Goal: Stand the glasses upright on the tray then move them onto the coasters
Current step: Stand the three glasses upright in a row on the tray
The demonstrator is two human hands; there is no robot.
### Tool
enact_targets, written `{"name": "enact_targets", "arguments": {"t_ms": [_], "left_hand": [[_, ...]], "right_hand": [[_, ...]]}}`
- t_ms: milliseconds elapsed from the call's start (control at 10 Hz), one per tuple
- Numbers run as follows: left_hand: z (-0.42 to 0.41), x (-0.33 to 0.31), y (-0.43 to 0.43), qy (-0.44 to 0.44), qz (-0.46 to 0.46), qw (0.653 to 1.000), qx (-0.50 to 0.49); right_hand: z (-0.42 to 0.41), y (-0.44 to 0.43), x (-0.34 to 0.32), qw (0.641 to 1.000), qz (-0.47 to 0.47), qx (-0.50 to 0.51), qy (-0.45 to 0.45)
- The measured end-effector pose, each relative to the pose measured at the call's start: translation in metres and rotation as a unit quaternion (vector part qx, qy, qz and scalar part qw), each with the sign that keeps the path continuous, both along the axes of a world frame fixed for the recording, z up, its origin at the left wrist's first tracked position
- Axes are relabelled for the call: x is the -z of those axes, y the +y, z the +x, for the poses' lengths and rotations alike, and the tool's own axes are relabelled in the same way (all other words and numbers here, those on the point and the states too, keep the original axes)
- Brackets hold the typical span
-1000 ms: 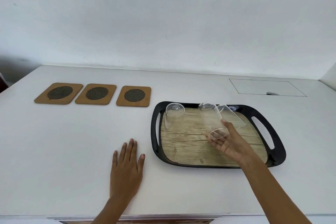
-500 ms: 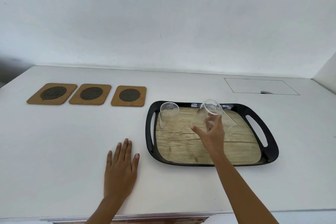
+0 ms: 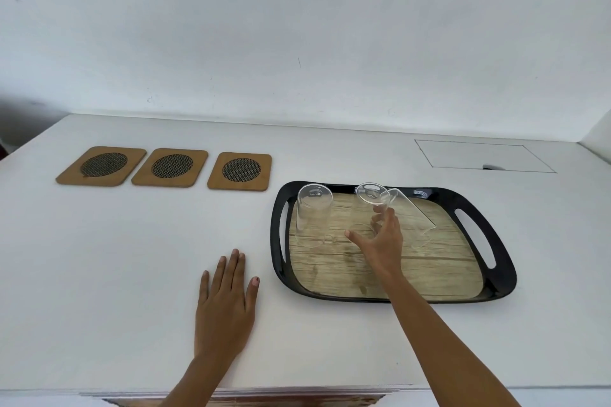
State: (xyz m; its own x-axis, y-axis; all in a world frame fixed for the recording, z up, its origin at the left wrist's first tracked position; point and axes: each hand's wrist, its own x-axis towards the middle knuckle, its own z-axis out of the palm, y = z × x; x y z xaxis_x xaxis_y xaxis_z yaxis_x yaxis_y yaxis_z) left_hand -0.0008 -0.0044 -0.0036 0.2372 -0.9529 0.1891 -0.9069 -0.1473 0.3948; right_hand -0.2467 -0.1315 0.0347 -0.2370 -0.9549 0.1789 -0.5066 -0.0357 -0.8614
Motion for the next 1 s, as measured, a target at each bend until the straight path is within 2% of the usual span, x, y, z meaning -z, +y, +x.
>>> {"name": "enact_targets", "arguments": {"t_ms": [300, 600, 700, 800, 900, 1000], "left_hand": [[-0.001, 0.0, 0.0, 0.0, -0.005, 1.0, 0.001], [0.0, 0.0, 0.001, 0.001, -0.006, 1.0, 0.0], [-0.001, 0.0, 0.0, -0.002, -0.003, 1.0, 0.001], [-0.001, 0.0, 0.0, -0.001, -0.004, 1.0, 0.002], [-0.002, 0.0, 0.0, 0.0, -0.006, 1.0, 0.0], [-0.002, -0.001, 0.001, 0.0, -0.005, 1.0, 0.0]], "right_hand": [[0.0, 0.003, 0.008, 0.999, -0.014, 0.002, 0.031], [-0.005, 0.014, -0.004, 0.998, 0.02, -0.022, 0.052], [-0.02, 0.029, -0.013, 0.994, -0.067, 0.023, 0.085], [-0.035, 0.031, -0.02, 0.974, -0.151, 0.075, 0.154], [-0.056, 0.015, -0.03, 0.947, -0.133, 0.108, 0.27], [-0.067, -0.004, -0.033, 0.935, -0.015, 0.089, 0.343]]}}
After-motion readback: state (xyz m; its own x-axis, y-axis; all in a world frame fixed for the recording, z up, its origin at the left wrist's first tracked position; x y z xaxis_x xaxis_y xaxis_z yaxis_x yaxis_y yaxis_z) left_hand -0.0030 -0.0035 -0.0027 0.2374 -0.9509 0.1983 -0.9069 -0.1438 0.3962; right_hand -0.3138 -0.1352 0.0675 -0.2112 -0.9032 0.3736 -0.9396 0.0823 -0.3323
